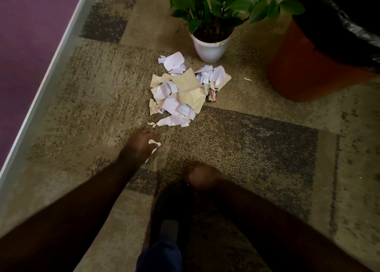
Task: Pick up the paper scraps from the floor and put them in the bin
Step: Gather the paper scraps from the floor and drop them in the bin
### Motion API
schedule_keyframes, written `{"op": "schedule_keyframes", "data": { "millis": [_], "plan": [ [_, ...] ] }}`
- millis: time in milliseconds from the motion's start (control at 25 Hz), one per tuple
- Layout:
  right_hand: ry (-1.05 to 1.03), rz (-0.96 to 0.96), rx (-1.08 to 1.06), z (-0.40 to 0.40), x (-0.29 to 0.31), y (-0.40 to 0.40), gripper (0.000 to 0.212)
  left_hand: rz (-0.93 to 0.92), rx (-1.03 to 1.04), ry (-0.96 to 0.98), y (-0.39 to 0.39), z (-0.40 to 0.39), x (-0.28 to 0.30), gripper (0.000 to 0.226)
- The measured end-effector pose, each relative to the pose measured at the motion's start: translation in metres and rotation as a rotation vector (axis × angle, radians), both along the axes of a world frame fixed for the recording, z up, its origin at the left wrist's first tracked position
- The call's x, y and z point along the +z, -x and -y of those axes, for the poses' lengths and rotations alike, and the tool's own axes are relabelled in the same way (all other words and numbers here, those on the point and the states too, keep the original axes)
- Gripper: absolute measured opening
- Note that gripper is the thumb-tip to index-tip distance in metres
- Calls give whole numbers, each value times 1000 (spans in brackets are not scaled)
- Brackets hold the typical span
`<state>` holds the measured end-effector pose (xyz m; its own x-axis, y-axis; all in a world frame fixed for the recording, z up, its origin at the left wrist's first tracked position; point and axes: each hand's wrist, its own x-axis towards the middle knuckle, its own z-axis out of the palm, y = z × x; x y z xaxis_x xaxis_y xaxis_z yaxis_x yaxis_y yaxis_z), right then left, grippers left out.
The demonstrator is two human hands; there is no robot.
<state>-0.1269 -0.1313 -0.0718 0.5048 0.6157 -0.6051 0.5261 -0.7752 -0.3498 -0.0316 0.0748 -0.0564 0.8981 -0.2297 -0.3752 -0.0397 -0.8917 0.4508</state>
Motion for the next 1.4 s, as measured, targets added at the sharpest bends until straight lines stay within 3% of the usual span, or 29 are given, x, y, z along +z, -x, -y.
{"op": "schedule_keyframes", "data": {
  "millis": [160, 280, 360, 520, 680, 800, 880, 1040, 1120, 1280, 1400],
  "plan": [
    [43, -57, -125, -3, 9, -3, 30, 61, 40, 31, -5, -5, 2, 14],
    [28, -176, -483, 15, 27, -28, 25, 168, 145, 47, -21, 8, 22, 16],
    [-63, -130, -669, 45, 57, -61, 18, 276, 173, 103, -37, 26, 52, 16],
    [-286, 306, -880, 120, 163, -124, 13, 473, 83, 403, -68, 91, 142, 17],
    [-415, 743, -1164, 195, 257, -128, 15, 593, -105, 701, -87, 179, 227, 20],
    [-360, 856, -1375, 247, 276, -115, 23, 525, -42, 807, -103, 245, 259, 23],
    [-219, 838, -1479, 271, 271, -108, 27, 413, -9, 828, -115, 287, 262, 24],
    [-107, 823, -1582, 284, 254, -98, 25, 558, -65, 839, -130, 353, 253, 31],
    [-100, 838, -1610, 284, 248, -94, 24, 575, -151, 754, -132, 374, 249, 35],
    [-91, 840, -1581, 278, 241, -93, 23, 516, -277, 596, -132, 392, 237, 18],
    [-51, 835, -1567, 274, 242, -95, 26, 492, -358, 529, -128, 400, 229, 18]
  ]
}}
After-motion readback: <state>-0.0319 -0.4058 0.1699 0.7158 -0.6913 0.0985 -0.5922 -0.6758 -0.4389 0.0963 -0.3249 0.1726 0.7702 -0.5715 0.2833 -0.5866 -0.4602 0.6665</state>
